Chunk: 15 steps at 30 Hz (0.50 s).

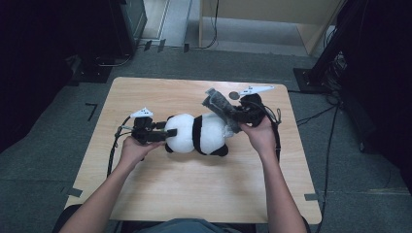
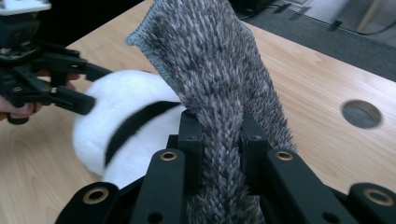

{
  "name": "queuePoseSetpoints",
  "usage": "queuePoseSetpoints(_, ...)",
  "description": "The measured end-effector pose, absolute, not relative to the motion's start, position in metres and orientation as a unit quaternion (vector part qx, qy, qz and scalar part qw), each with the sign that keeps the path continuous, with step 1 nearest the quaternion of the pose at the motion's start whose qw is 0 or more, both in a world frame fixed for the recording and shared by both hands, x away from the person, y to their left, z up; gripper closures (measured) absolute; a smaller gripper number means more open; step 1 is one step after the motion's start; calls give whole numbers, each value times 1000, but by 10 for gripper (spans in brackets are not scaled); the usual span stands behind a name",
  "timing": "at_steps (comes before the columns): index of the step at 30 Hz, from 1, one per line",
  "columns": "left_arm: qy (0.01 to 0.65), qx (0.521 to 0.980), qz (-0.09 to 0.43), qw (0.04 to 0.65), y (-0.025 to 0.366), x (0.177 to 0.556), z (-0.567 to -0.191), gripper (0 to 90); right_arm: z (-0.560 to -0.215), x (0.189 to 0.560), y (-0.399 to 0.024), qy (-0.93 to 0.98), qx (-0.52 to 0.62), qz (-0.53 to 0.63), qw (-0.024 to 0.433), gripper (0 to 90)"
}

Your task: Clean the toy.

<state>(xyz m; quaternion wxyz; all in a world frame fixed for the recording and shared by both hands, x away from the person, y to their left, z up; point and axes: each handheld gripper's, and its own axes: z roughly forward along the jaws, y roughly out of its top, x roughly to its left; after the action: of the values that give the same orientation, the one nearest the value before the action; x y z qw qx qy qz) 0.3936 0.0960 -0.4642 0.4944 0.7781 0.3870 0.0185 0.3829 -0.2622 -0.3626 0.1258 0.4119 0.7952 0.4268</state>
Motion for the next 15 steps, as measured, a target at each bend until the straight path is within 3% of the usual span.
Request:
queuePoseSetpoints(8,381,776,12,503,99,390,-453,327,-374,394,-226,820,394,404,96,776)
queuePoseSetpoints(12,386,784,20,485,93,389,-460,273,-384,402,-222,826,395,393,85,779)
queuePoseSetpoints(15,392,781,9,487,90,394,-470,183,-388,405,-226,821,398,402,73,777)
